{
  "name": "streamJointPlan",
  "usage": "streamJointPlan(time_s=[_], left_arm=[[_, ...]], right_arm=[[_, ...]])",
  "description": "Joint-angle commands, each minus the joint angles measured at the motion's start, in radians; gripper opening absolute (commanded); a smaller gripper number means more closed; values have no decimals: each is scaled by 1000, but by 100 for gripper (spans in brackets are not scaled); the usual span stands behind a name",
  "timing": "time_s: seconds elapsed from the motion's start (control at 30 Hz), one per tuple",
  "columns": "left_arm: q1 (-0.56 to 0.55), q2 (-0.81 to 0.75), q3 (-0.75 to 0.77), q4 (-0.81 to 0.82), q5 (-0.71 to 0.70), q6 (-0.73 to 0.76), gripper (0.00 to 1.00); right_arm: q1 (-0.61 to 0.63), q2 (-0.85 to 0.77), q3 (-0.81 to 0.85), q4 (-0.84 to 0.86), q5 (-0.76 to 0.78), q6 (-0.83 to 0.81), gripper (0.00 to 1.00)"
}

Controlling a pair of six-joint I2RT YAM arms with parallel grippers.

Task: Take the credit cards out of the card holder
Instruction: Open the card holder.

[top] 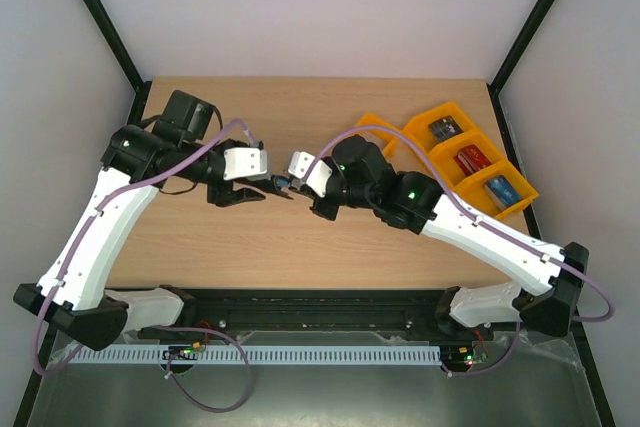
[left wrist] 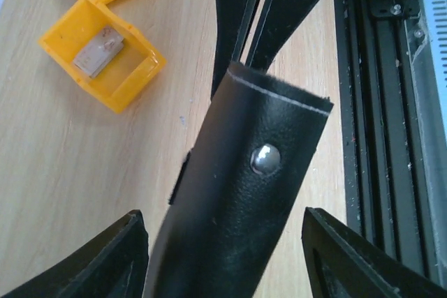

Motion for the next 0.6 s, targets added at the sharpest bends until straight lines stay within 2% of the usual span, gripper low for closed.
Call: streamJointPlan(time_s=[0.0,0.07,0.2,0.23,0.37,0.4,0.43,0.47,0.5,0.57], left_arm=[[-6,-40,-6,-37,43,2,63],[-5,-43,-7,-35,45,-5,55],[-6,-36,6,-32,85,-30,16],[-6,-37,14,-29,101,-45,9],[-6,-68,-1,8,139,-132,3],[-6,-83,-18,66,120,-208,2],[-5,-98,-44,147,49,-319,2],[-3,-112,-67,245,-26,-445,2],[-1,-118,-84,326,-107,-541,2],[10,-121,-102,436,-229,-717,2]], right_arm=[[9,-46,14,72,42,-21,2],[10,-50,13,73,38,-24,2],[9,-62,18,86,6,-30,2],[9,-64,23,84,11,-30,2],[10,-105,-19,157,95,17,3],[9,-127,-49,214,166,41,23],[9,-146,-87,279,265,66,48],[7,-164,-131,340,389,90,69],[0,-176,-164,398,517,127,78],[-40,-170,-173,423,697,261,82]])
